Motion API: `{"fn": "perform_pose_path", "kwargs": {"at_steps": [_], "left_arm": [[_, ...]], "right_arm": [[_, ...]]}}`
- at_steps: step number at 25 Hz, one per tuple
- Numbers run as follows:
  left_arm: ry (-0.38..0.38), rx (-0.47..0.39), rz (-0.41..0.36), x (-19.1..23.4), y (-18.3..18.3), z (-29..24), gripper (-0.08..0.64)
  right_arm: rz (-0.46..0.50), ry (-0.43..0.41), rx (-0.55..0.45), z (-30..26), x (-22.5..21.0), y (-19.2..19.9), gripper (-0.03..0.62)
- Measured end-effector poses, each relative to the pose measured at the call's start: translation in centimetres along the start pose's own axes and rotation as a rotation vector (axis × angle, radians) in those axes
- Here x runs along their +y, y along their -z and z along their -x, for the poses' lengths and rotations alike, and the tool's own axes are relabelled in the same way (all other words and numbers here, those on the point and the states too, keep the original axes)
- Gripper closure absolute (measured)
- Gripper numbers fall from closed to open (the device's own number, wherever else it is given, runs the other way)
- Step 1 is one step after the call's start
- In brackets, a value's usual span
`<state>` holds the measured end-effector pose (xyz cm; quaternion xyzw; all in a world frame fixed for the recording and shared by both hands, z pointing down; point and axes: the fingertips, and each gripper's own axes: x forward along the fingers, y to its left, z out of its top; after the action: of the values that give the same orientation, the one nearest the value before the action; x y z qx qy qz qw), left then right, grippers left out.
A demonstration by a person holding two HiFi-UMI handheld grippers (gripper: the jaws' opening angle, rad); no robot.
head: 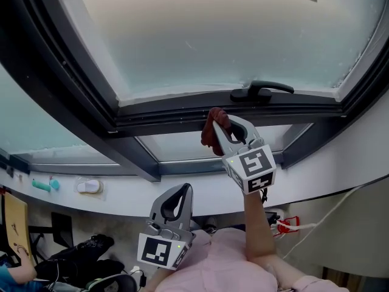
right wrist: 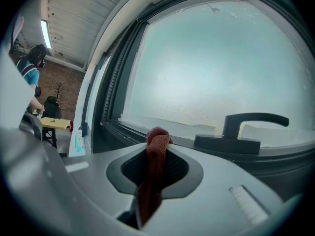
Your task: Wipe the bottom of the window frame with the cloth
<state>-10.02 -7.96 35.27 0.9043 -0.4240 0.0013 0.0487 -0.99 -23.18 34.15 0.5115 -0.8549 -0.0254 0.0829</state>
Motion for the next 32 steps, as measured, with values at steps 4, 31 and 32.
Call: {"fn": "perform_pose_path", "kwargs": {"at_steps": [4,31,32], "left_arm": [[0.011,0.0,0.003,-0.3,0.0,-0.2,0.56],[0.006,0.003,0.008,-0.9,0.4,0.7,0.56],[0.006,0.004,0.008,-0.9,0.4,0.7,0.56]], "right_arm": [[0.0,0.014,0.0,0.3,-0.5,0.1,0.535],[-0.049,0.139,-0.01,3.6,-5.8,1.1,0.534],[-0.051,0.144,-0.01,3.7,-6.0,1.2,0.534]]}}
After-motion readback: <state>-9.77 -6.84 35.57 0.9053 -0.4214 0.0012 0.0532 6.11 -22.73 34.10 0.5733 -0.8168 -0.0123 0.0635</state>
